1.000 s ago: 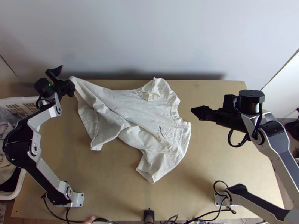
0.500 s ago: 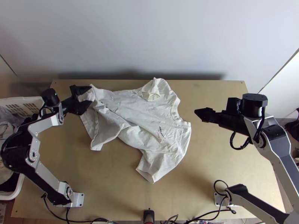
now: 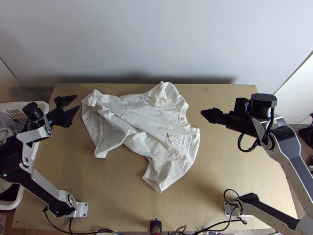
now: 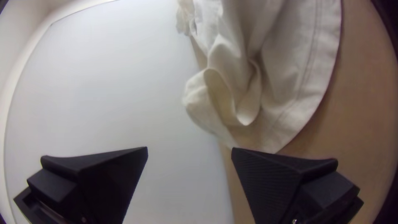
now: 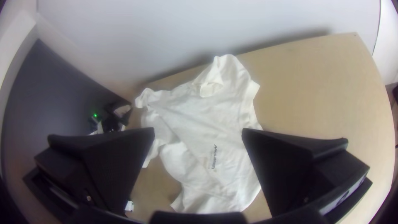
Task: Fold the t-shirt
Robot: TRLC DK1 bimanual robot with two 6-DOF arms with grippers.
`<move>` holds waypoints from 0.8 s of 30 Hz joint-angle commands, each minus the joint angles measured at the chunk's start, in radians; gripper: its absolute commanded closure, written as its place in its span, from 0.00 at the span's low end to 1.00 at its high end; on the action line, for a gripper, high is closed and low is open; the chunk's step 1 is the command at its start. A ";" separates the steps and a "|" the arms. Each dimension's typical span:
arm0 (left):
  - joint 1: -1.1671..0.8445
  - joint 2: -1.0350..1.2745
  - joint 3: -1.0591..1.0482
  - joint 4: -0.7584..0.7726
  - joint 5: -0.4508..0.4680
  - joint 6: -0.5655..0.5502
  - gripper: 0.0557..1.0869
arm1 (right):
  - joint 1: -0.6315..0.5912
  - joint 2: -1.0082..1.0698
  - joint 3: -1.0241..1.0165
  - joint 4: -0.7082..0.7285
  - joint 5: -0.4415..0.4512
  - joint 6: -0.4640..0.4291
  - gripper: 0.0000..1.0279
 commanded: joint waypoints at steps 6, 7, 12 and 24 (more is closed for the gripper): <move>-0.012 -0.235 -0.171 0.001 0.005 -0.219 0.05 | -0.011 -0.040 -0.031 -0.018 -0.005 0.006 0.05; -0.028 -0.306 -0.227 0.001 0.005 -0.262 0.05 | -0.010 -0.045 -0.049 -0.018 -0.005 0.006 0.05; -0.130 -0.699 -0.433 -0.011 -0.024 -0.587 0.05 | -0.011 -0.042 -0.130 0.006 0.026 0.008 0.05; -0.131 -1.472 -0.657 -0.610 -0.061 -0.711 0.05 | 0.029 -0.025 -0.291 -0.001 0.047 0.040 0.05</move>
